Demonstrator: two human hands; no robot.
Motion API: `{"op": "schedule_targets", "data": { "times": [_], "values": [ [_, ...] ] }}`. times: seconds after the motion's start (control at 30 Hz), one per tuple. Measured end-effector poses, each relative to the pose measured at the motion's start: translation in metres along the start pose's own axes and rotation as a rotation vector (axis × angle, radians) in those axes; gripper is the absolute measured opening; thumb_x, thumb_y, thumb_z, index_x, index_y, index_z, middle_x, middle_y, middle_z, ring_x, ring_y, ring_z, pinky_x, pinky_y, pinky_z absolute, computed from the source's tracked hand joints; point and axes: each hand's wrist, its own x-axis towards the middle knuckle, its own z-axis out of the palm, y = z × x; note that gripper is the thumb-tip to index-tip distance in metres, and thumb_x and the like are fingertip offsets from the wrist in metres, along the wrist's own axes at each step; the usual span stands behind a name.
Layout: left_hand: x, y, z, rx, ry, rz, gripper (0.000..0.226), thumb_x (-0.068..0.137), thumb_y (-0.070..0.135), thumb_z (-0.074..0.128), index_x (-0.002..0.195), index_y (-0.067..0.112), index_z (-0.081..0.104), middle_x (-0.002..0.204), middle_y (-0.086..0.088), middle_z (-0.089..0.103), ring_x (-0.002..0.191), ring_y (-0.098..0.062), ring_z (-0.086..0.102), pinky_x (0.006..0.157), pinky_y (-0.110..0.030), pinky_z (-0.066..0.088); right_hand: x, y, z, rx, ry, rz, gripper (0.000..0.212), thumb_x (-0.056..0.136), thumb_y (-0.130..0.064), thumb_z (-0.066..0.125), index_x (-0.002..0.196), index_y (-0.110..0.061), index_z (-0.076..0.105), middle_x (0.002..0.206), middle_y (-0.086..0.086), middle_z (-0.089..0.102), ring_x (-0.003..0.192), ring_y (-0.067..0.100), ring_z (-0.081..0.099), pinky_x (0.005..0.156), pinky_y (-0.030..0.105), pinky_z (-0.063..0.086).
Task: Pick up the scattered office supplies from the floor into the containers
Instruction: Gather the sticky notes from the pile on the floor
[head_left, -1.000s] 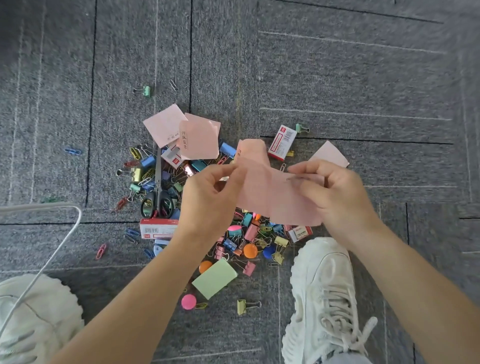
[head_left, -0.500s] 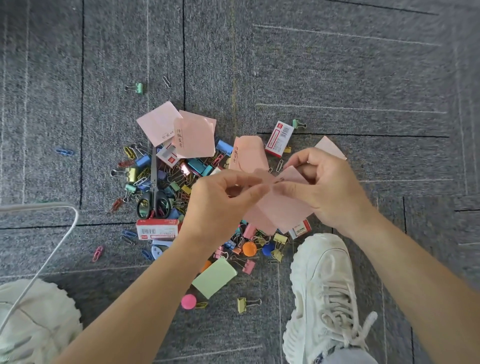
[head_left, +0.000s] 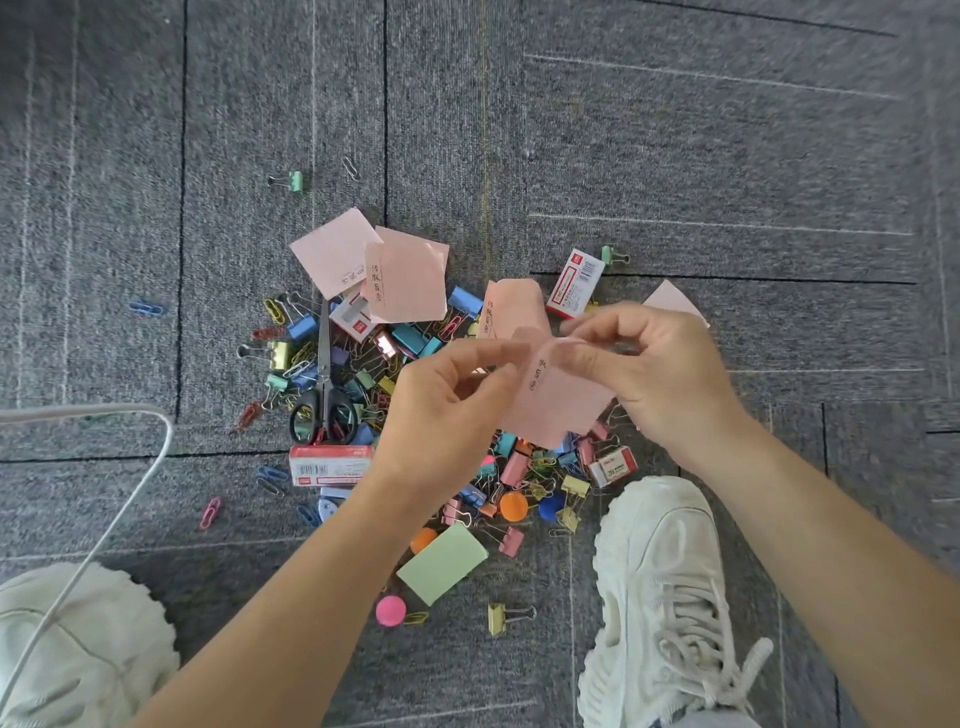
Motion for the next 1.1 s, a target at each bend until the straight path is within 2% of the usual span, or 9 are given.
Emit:
{"op": "schedule_targets", "data": {
  "times": [0.1, 0.3, 0.47, 0.57, 0.73, 0.83, 0.93, 1.03, 1.1],
  "values": [
    [0.004, -0.002, -0.004, -0.065, -0.121, -0.018, 0.024, 0.086, 0.025, 0.067, 0.109, 0.025, 0.075, 0.097, -0.007, 0.075, 0.089, -0.030, 0.070, 0.077, -0.044, 0.060, 0.004, -0.003, 0.000, 0.005, -0.064, 0.043, 0.026, 0.052, -0.049, 0.081, 0.067, -0.028, 0.075, 0.104, -0.014, 0.067, 0.095, -0.003, 0.063, 0.080, 0.019, 0.045],
    [0.007, 0.000, -0.003, -0.116, -0.107, -0.013, 0.031, 0.082, 0.010, 0.075, 0.100, 0.035, 0.076, 0.096, -0.009, 0.076, 0.094, -0.039, 0.068, 0.088, -0.055, 0.056, 0.005, 0.001, 0.008, 0.190, -0.069, 0.101, 0.027, 0.055, -0.041, 0.083, 0.070, -0.020, 0.074, 0.071, -0.005, 0.072, 0.068, 0.007, 0.061, 0.067, 0.026, 0.047],
    [0.010, -0.006, -0.007, -0.091, 0.007, -0.070, 0.023, 0.083, -0.002, 0.074, 0.089, 0.018, 0.065, 0.092, -0.003, 0.077, 0.085, -0.027, 0.071, 0.083, -0.052, 0.058, 0.014, 0.012, 0.014, 0.185, 0.003, 0.056, 0.018, 0.077, -0.033, 0.080, 0.085, -0.018, 0.074, 0.076, -0.007, 0.071, 0.067, 0.005, 0.060, 0.062, 0.019, 0.050],
    [0.016, -0.013, -0.022, -0.021, 0.131, -0.164, 0.017, 0.085, -0.001, 0.071, 0.082, 0.016, 0.070, 0.089, -0.003, 0.075, 0.087, -0.022, 0.069, 0.084, -0.044, 0.059, 0.038, 0.030, 0.020, -0.152, 0.092, -0.013, 0.018, 0.092, -0.037, 0.067, 0.093, -0.019, 0.069, 0.084, -0.004, 0.069, 0.076, 0.014, 0.064, 0.070, 0.033, 0.052],
    [0.027, -0.015, -0.047, 0.010, 0.286, -0.180, 0.019, 0.085, 0.005, 0.073, 0.083, 0.024, 0.075, 0.091, 0.002, 0.075, 0.094, -0.020, 0.070, 0.086, -0.039, 0.059, 0.074, 0.035, 0.045, -0.538, 0.112, 0.068, 0.036, 0.094, -0.038, 0.059, 0.123, -0.017, 0.058, 0.110, 0.003, 0.062, 0.099, 0.022, 0.060, 0.072, 0.029, 0.039],
    [0.033, -0.011, -0.057, 0.056, 0.326, -0.152, 0.020, 0.085, 0.005, 0.073, 0.083, 0.025, 0.074, 0.092, 0.001, 0.075, 0.094, -0.019, 0.070, 0.091, -0.043, 0.057, 0.084, 0.022, 0.050, -0.696, -0.080, -0.045, 0.053, 0.093, -0.030, 0.053, 0.144, -0.030, 0.041, 0.135, 0.010, 0.042, 0.117, 0.027, 0.053, 0.092, 0.040, 0.048],
    [0.035, -0.009, -0.066, 0.160, 0.374, -0.126, 0.020, 0.088, 0.006, 0.071, 0.083, 0.026, 0.072, 0.093, 0.006, 0.072, 0.090, -0.015, 0.068, 0.089, -0.042, 0.057, 0.088, 0.006, 0.047, -0.881, -0.304, -0.092, 0.034, 0.095, -0.028, 0.052, 0.128, -0.026, 0.057, 0.118, 0.003, 0.035, 0.112, 0.026, 0.047, 0.095, 0.045, 0.048],
    [0.034, -0.013, -0.068, 0.230, 0.386, -0.123, 0.015, 0.090, 0.009, 0.069, 0.091, 0.023, 0.072, 0.092, 0.010, 0.069, 0.079, -0.005, 0.063, 0.079, -0.029, 0.058, 0.095, 0.014, 0.039, -0.765, -0.198, -0.095, 0.007, 0.091, -0.023, 0.060, 0.096, -0.026, 0.064, 0.112, 0.000, 0.039, 0.097, 0.022, 0.053, 0.087, 0.041, 0.050],
    [0.034, -0.016, -0.068, 0.248, 0.378, -0.131, 0.013, 0.090, 0.009, 0.068, 0.095, 0.021, 0.073, 0.091, 0.009, 0.069, 0.074, -0.004, 0.062, 0.070, -0.021, 0.056, 0.096, 0.025, 0.035, -0.787, -0.255, -0.145, 0.029, 0.090, -0.013, 0.062, 0.115, -0.028, 0.062, 0.121, -0.003, 0.043, 0.108, 0.019, 0.052, 0.085, 0.038, 0.049]
  ]
}}
